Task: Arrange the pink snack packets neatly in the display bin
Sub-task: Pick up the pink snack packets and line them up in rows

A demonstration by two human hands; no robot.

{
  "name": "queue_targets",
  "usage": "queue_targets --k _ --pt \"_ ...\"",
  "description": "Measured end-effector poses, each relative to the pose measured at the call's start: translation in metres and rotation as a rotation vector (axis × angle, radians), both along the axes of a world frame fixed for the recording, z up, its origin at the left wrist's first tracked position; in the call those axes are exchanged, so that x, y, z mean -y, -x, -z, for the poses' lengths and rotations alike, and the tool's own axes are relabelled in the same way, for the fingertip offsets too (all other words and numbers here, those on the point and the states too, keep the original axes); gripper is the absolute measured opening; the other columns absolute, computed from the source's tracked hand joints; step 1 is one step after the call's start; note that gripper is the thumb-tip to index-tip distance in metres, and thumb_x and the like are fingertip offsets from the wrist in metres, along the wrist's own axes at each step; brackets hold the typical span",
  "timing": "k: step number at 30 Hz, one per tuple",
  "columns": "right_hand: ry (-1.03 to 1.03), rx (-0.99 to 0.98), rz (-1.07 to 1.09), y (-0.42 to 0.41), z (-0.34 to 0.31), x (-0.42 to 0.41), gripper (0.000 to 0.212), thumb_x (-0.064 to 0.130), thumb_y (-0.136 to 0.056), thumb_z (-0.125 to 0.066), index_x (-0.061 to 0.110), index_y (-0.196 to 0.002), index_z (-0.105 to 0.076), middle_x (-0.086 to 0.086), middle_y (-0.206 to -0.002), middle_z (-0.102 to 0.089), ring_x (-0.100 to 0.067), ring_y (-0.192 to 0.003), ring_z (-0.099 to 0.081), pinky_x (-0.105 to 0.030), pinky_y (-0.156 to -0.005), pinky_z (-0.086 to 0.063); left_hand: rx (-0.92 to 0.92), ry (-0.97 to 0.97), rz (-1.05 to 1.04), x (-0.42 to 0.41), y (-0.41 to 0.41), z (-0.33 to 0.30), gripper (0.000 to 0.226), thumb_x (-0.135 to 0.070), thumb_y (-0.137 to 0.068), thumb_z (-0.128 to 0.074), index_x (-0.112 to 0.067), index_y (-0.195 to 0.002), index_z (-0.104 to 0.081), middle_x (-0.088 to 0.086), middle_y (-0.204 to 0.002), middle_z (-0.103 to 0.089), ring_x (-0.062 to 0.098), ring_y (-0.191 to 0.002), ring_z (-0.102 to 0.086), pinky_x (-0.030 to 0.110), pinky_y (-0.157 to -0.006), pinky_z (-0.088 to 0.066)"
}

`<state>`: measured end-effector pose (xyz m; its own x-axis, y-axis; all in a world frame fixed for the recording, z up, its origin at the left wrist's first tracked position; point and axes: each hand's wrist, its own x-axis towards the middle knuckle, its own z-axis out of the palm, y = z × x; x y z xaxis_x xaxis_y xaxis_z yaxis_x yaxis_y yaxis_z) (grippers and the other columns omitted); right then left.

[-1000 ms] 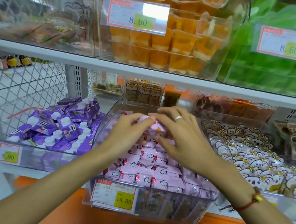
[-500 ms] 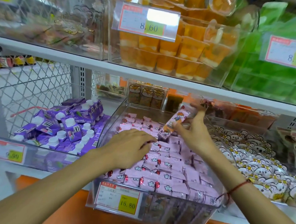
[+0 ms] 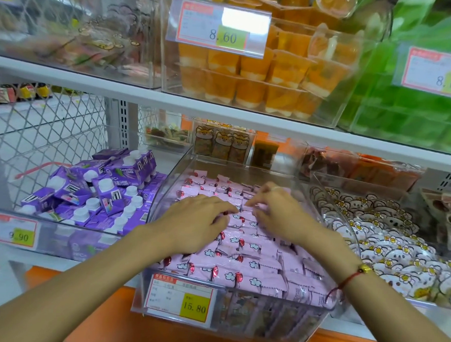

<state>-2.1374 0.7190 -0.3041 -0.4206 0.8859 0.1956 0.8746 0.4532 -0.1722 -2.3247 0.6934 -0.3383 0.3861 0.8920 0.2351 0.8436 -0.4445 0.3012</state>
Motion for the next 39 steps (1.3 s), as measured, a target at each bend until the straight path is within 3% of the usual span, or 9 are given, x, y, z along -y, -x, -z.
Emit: queue_targets --k 8,11,14,17,22,28,30,36,39 --pt "0.213 0.158 -0.066 -0.003 -0.004 -0.001 0.046 0.004 -0.094 -0.037 0.018 -0.136 -0.051 -0.007 -0.133 -0.05 -0.025 -0.125 -0.041 -0.031 -0.101 -0.034 0.015 -0.017 0.021 -0.003 -0.002 -0.003 0.036 -0.035 -0.099 -0.039 -0.035 -0.134 -0.047 -0.014 -0.137 -0.047 0.01 -0.125 -0.039 0.029 -0.096 -0.034" --pt "0.27 0.068 -0.032 -0.008 -0.018 -0.009 0.043 0.007 -0.095 -0.042 0.018 -0.136 -0.048 -0.005 -0.134 -0.052 -0.02 -0.12 -0.048 -0.032 -0.103 -0.039 -0.017 -0.056 0.026 -0.01 -0.008 -0.011 0.037 -0.033 -0.099 -0.041 -0.03 -0.135 -0.047 -0.01 -0.143 -0.042 0.012 -0.129 -0.035 0.032 -0.103 -0.031" --pt "0.114 -0.061 0.046 -0.01 -0.027 -0.022 0.032 0.015 -0.095 -0.05 0.018 -0.126 -0.055 -0.003 -0.123 -0.06 -0.019 -0.11 -0.056 -0.037 -0.096 -0.047 -0.115 -0.047 0.07 -0.017 -0.017 -0.016 0.04 -0.038 -0.1 -0.035 -0.03 -0.139 -0.043 -0.006 -0.149 -0.035 0.017 -0.134 -0.031 0.03 -0.105 -0.026" --pt "0.074 0.019 0.054 -0.006 -0.023 -0.034 0.025 0.019 -0.094 -0.053 0.019 -0.118 -0.062 -0.002 -0.119 -0.063 -0.018 -0.105 -0.058 -0.038 -0.092 -0.05 -0.229 0.064 0.094 -0.021 -0.02 -0.012 0.046 -0.044 -0.102 -0.025 -0.033 -0.145 -0.032 -0.004 -0.154 -0.029 0.018 -0.139 -0.026 0.035 -0.111 -0.022" --pt "0.147 0.157 0.077 0.003 -0.009 -0.049 0.022 0.029 -0.091 -0.059 0.021 -0.111 -0.064 0.001 -0.112 -0.064 -0.014 -0.093 -0.055 -0.029 -0.081 -0.047 -0.189 0.061 0.1 -0.022 -0.017 -0.007 0.045 -0.046 -0.101 -0.024 -0.034 -0.143 -0.035 -0.006 -0.151 -0.033 0.017 -0.136 -0.029 0.034 -0.111 -0.023" --pt "0.181 0.037 0.085 0.004 -0.009 -0.055 0.004 0.023 -0.086 -0.066 0.021 -0.085 -0.07 0.005 -0.083 -0.069 -0.004 -0.071 -0.059 -0.024 -0.075 -0.051 -0.12 -0.036 0.061 -0.018 -0.013 0.0 0.045 -0.046 -0.101 -0.025 -0.036 -0.143 -0.033 -0.008 -0.151 -0.031 0.013 -0.136 -0.025 0.03 -0.109 -0.02" --pt "0.195 -0.012 0.074 0.005 -0.01 -0.053 0.008 0.022 -0.086 -0.066 0.022 -0.078 -0.067 0.008 -0.075 -0.067 -0.003 -0.069 -0.06 -0.023 -0.073 -0.051 -0.134 -0.023 0.05 -0.019 -0.014 0.0 0.044 -0.045 -0.101 -0.024 -0.035 -0.141 -0.038 -0.009 -0.148 -0.036 0.013 -0.134 -0.029 0.031 -0.107 -0.023" --pt "0.045 -0.131 0.017 0.005 -0.01 -0.042 0.003 0.017 -0.091 -0.058 0.017 -0.089 -0.061 0.0 -0.093 -0.065 -0.017 -0.088 -0.06 -0.036 -0.084 -0.051 -0.165 0.043 0.041 -0.021 -0.015 -0.001 0.043 -0.045 -0.101 -0.025 -0.034 -0.139 -0.042 -0.009 -0.146 -0.04 0.017 -0.131 -0.034 0.035 -0.106 -0.028" --pt "-0.004 -0.321 0.024 0.003 -0.012 -0.034 0.006 0.018 -0.094 -0.056 0.013 -0.094 -0.059 -0.003 -0.094 -0.065 -0.02 -0.09 -0.061 -0.037 -0.084 -0.05 -0.179 0.054 0.039 -0.022 -0.015 -0.001 0.045 -0.045 -0.101 -0.024 -0.033 -0.141 -0.04 -0.008 -0.148 -0.038 0.017 -0.132 -0.031 0.036 -0.106 -0.027"
